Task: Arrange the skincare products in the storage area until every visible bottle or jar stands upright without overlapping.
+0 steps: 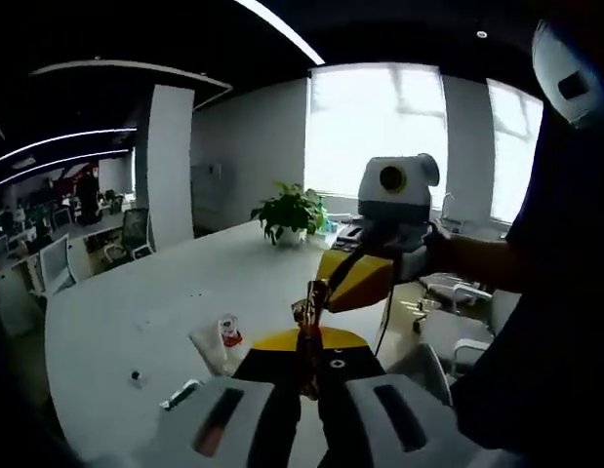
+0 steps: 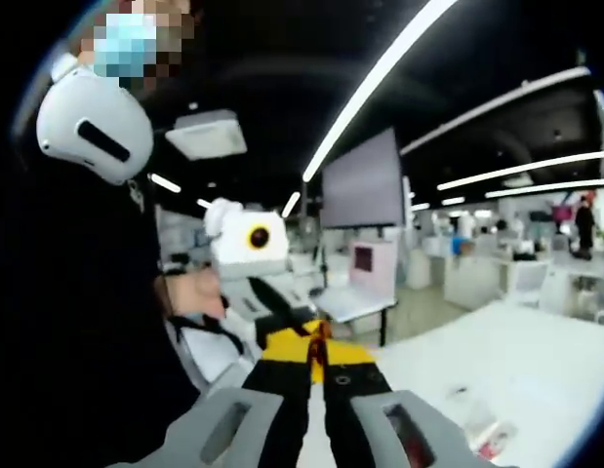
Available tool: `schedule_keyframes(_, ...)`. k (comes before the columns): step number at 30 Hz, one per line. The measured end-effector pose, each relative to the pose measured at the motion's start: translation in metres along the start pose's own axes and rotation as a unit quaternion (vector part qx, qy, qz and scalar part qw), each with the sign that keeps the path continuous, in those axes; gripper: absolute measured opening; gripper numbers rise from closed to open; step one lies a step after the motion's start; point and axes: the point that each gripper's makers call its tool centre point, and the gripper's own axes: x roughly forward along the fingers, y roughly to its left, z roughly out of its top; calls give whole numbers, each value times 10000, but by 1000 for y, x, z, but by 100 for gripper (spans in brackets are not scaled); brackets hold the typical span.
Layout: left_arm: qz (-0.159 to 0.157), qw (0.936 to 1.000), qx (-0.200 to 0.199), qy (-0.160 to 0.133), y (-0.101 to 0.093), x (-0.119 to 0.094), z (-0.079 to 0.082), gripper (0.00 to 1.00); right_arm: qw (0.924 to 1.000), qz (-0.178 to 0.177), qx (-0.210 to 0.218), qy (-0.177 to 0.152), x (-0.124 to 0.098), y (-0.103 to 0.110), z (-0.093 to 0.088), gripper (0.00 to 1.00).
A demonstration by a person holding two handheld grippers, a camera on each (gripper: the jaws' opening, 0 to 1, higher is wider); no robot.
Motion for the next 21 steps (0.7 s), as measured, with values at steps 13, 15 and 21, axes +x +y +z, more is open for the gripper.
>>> schedule_keyframes(13, -1046, 9889, -849, -623, -9, -17, 8, 28, 9961, 717, 220, -458, -12, 10, 31, 0)
schedule_keyframes(15, -1201, 9829, -1120, -826, -9, -21, 13, 34, 9954, 812, 226, -449, -13, 9, 34, 0)
schedule_keyframes(21, -1686, 9616, -1703, -1339, -10, -29, 29, 31, 9933, 1075, 290, -301, -11, 11, 34, 0)
